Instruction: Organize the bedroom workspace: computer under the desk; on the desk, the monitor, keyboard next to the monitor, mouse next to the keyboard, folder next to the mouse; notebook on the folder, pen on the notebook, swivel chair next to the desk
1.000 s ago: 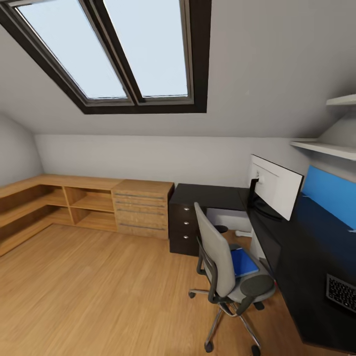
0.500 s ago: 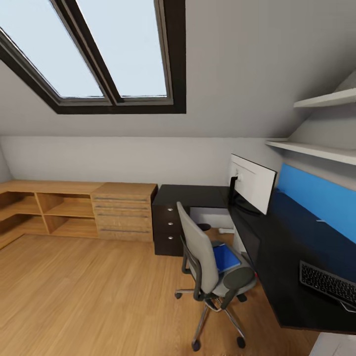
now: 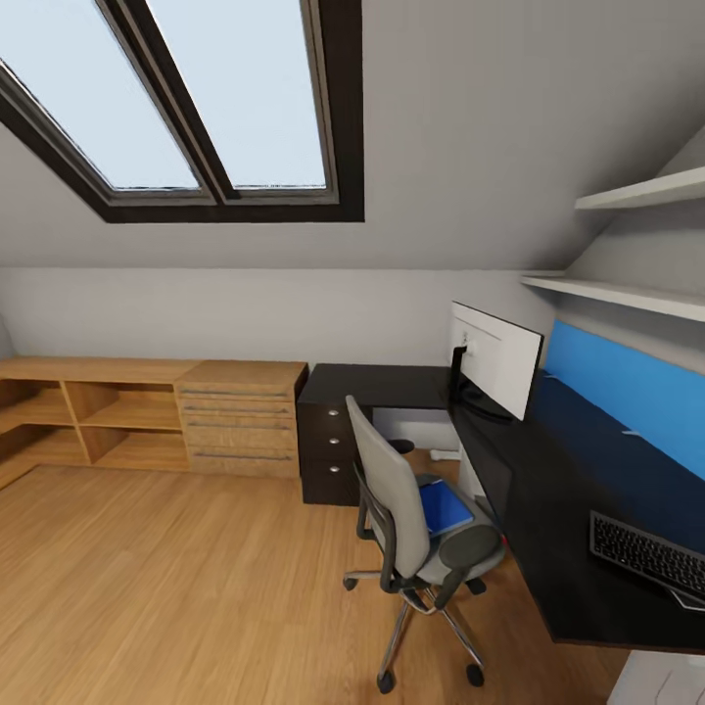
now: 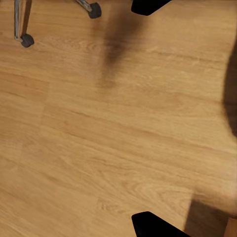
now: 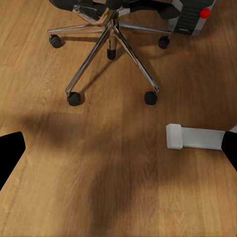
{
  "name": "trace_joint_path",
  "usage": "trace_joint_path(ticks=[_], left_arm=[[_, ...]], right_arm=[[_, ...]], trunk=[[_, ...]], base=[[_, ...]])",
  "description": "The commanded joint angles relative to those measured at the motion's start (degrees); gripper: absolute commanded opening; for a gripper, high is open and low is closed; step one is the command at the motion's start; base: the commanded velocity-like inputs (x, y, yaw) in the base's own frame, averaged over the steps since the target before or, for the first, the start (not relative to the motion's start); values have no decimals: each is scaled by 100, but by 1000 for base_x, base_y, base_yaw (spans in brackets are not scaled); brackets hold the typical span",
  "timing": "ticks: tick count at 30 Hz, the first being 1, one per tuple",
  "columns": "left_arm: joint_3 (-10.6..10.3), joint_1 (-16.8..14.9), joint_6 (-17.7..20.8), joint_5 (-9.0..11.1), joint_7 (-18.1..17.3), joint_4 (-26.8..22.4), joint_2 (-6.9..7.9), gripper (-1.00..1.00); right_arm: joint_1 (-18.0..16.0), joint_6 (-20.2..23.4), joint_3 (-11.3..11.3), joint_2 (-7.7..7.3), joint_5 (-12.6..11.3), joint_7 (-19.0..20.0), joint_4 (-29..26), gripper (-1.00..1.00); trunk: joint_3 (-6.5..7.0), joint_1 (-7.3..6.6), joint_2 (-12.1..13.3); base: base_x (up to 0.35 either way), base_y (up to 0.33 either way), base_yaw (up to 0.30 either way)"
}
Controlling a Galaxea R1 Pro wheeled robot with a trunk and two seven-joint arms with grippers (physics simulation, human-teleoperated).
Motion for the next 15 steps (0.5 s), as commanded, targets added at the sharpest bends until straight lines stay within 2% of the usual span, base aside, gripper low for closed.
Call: trace_joint_path(ticks=[1,15], left_arm=[[-14,1,-8,47,6,-7,5,100],[-14,1,-14,48,6,-7,11,100]], right_arm=[[-4,-17,1,1,2,0,4,100],[-4,11,-8,-8,8,0,4,100]], trunk=[[-30,23,-46],[-398,331,-608]], base=[[0,0,0],[0,0,0]])
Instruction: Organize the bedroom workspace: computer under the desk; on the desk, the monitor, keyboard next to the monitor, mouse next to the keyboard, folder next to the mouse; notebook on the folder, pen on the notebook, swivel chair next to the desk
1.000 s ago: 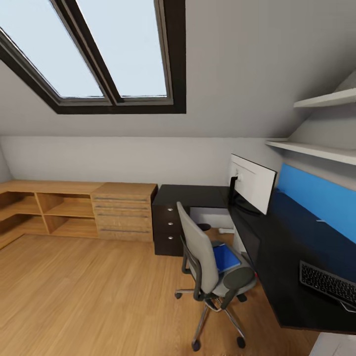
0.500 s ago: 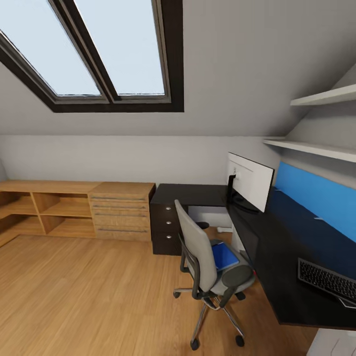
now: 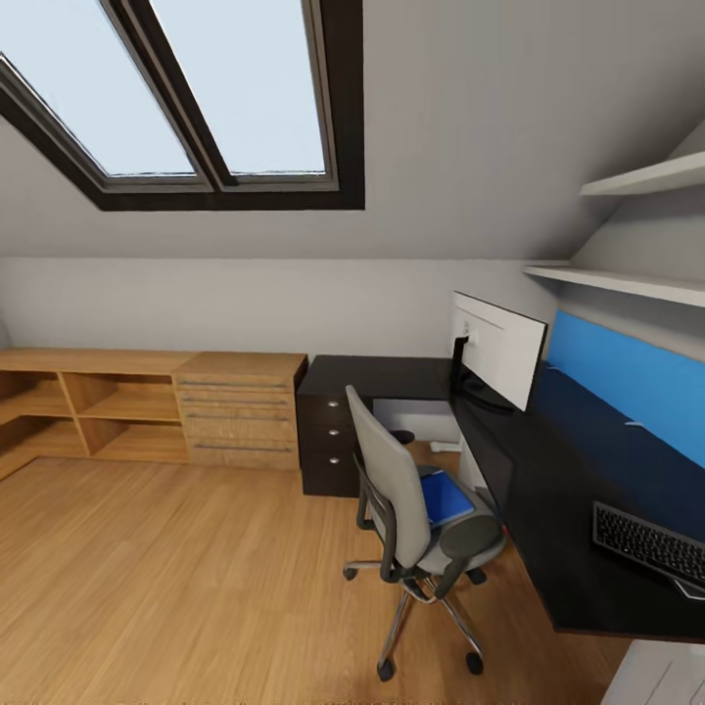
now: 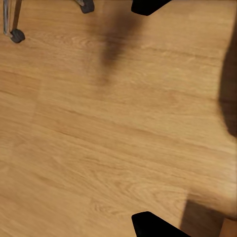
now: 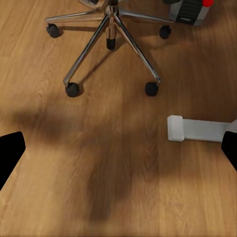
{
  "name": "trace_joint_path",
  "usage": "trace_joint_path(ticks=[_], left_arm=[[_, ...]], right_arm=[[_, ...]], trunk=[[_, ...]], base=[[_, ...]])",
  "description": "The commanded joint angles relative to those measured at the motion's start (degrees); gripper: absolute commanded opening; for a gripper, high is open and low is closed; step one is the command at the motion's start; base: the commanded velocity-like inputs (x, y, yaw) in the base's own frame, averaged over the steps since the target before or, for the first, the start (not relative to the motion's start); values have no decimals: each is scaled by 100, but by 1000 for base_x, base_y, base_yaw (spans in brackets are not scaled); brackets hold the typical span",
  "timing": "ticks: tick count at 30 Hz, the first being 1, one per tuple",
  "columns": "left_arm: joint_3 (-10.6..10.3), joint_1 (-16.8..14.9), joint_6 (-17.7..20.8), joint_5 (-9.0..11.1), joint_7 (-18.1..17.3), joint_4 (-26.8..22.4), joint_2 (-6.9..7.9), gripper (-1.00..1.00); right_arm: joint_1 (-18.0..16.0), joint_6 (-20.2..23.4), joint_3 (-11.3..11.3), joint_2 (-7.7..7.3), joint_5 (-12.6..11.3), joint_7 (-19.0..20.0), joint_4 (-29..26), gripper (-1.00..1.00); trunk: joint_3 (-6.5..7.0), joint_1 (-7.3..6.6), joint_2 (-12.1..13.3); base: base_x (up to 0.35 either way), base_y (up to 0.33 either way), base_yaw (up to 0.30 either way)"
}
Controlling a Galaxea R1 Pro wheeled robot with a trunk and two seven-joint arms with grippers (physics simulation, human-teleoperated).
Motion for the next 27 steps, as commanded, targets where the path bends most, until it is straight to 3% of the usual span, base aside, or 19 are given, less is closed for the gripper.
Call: trace_joint_path(ticks=[1,27], left_arm=[[-14,1,-9,45,6,-8,3,100],[-5,1,-21,53,32,-14,6,100]], right_arm=[[-4,-15,1,-2,5,1,4,100],[-4,-36,-8,1,-15,-34,169,100]], trunk=[[-34,23,-46],[-737,594,-1088]], base=[[0,0,0],[0,0,-8]])
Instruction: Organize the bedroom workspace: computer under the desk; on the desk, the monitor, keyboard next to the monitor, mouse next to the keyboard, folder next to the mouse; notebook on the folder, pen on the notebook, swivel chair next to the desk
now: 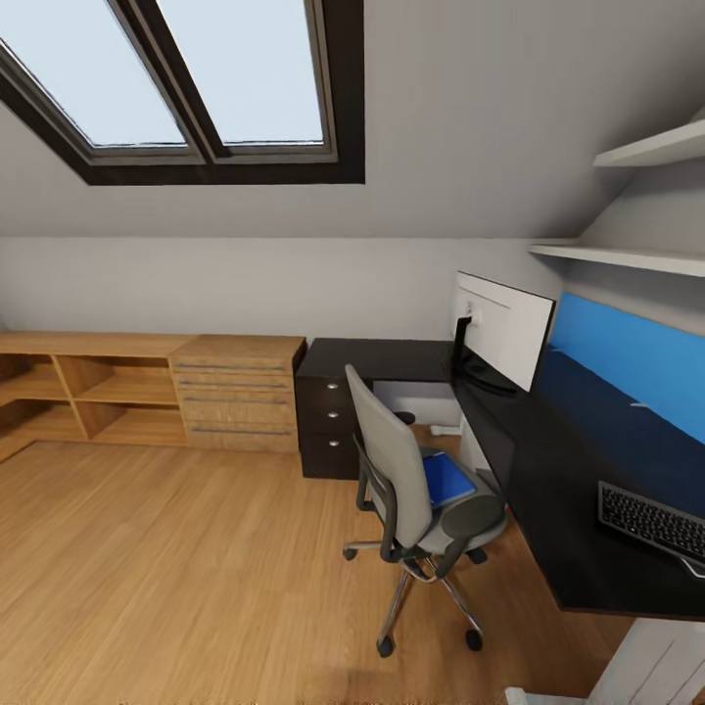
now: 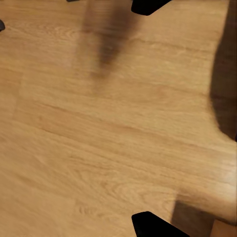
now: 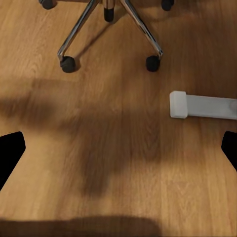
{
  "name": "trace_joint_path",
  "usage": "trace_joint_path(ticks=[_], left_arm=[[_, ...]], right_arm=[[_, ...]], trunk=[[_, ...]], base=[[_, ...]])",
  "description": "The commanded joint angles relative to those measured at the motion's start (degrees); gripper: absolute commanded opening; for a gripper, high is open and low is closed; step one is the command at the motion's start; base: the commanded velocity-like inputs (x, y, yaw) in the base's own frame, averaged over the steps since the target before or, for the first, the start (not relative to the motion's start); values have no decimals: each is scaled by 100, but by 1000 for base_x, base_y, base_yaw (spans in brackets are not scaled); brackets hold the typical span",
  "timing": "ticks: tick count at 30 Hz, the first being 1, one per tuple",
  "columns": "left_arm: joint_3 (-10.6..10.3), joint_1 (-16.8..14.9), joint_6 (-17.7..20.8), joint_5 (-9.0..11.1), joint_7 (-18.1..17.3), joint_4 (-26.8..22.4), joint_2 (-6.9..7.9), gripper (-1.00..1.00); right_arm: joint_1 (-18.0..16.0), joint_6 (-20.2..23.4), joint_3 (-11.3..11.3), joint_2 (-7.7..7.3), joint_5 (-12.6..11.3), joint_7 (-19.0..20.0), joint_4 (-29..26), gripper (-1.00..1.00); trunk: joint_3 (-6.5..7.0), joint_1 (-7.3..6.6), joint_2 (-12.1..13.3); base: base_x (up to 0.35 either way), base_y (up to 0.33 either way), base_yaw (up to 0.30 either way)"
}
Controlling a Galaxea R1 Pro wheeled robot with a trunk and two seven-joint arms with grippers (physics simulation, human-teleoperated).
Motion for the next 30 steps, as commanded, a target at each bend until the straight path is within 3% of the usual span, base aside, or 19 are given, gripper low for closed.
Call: trace_joint_path(ticks=[1,8,30], left_arm=[[-16,1,-11,41,122,-6,-3,100],[-22,1,-23,35,551,-6,-21,100],[-23,1,-23,34,601,-6,-23,100]], right_arm=[[-3,-19,1,-1,4,-3,4,100],[-3,-27,1,-1,12,-6,-1,100],[-3,-46,1,-12,15,-12,-3,100]], trunk=[[-33,23,-45],[-223,176,-326],[-818,660,-1208]], base=[[0,0,0],[0,0,0],[0,0,0]])
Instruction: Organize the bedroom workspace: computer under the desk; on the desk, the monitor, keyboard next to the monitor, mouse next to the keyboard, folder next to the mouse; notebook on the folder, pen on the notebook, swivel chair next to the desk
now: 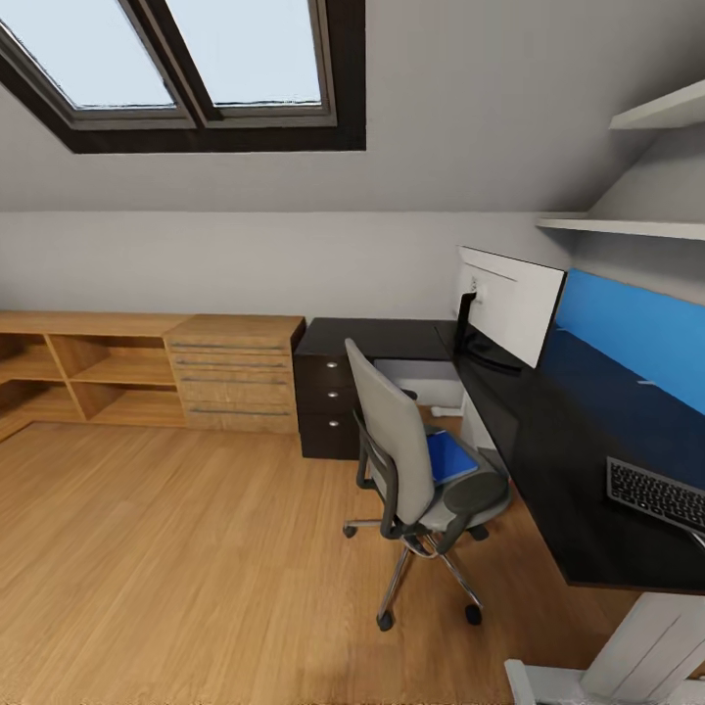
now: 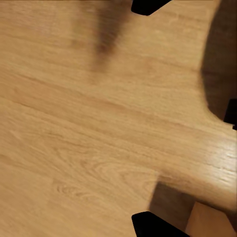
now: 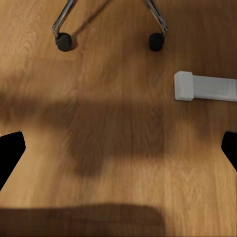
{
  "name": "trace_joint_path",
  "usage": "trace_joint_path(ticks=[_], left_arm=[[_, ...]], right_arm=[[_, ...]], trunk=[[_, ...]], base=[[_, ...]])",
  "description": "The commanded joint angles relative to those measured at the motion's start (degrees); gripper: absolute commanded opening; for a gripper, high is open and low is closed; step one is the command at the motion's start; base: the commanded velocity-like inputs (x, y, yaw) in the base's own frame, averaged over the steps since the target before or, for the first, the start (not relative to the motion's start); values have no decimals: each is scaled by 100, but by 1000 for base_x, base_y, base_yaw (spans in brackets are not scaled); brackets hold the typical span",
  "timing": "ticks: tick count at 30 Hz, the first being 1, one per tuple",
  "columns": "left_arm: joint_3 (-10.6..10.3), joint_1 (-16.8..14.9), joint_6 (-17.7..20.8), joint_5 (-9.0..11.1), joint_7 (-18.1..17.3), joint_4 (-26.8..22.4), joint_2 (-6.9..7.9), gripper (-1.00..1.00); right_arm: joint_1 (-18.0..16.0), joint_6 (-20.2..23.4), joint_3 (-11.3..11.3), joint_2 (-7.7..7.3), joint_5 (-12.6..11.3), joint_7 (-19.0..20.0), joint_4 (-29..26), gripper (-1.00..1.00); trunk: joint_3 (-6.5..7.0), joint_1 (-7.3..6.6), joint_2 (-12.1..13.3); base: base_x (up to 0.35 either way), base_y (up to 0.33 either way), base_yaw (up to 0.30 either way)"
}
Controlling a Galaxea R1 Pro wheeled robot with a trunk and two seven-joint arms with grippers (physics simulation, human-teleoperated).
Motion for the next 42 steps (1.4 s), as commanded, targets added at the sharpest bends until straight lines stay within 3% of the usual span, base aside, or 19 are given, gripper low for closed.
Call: trace_joint_path(ticks=[1,15,27,42], left_arm=[[-14,1,-10,51,2,-6,2,100],[-14,1,-11,51,4,-6,3,100],[-14,1,-12,51,-1,-5,1,100],[-14,1,-13,51,5,-6,3,100]], right_arm=[[-3,-18,1,-2,4,-3,4,100],[-3,-23,1,-2,12,-3,5,100],[-3,-23,4,-6,13,-3,6,100],[-3,-17,4,-23,20,-3,2,100]], trunk=[[-33,22,-44],[-335,330,-606],[-556,594,-1087],[-858,923,-1689]], base=[[0,0,0],[0,0,14],[0,0,-192],[0,0,-20]])
